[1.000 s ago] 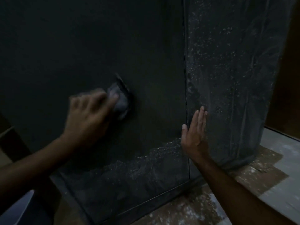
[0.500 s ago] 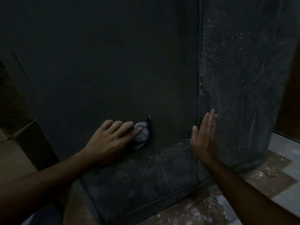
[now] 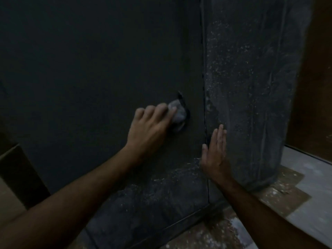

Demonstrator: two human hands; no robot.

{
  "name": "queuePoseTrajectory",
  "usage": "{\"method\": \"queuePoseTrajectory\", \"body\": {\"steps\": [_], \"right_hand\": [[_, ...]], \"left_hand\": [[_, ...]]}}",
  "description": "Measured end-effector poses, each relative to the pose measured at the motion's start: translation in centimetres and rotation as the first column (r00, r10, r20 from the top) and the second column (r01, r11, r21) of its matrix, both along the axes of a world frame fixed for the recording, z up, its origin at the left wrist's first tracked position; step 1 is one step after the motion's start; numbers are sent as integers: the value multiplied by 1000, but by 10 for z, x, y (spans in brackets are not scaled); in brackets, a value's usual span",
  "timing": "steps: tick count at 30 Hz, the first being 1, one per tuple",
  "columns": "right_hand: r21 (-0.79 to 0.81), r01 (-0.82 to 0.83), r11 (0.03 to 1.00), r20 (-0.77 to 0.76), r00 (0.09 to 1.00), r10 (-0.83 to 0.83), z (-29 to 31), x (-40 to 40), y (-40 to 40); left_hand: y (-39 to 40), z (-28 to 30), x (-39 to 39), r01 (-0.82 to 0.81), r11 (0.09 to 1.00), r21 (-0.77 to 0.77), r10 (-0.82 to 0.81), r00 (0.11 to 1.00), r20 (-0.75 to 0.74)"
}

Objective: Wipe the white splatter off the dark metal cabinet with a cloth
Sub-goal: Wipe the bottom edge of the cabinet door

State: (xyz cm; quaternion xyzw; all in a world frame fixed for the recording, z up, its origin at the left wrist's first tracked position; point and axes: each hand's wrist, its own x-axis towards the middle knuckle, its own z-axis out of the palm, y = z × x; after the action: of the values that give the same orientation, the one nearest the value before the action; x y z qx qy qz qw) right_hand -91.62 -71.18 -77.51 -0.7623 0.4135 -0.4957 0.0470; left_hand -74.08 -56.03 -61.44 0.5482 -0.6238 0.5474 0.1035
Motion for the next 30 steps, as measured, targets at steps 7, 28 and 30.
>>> {"method": "queuePoseTrajectory", "body": {"steps": [7,28,30], "right_hand": [[2,-39,999,-19,999,39,0,-6,0],[-41,-104,994,-13,995,103,-1,-23,-6],[-38,-94,995,2,996,95,-1,-18,-4]], "left_hand": [[-21,-45,-21,-32,958,286,-13,988,155],[26,-92,16,-3,1000,17,3,999,-44],[40,-117,27,31,992,122,-44,994,103]]}}
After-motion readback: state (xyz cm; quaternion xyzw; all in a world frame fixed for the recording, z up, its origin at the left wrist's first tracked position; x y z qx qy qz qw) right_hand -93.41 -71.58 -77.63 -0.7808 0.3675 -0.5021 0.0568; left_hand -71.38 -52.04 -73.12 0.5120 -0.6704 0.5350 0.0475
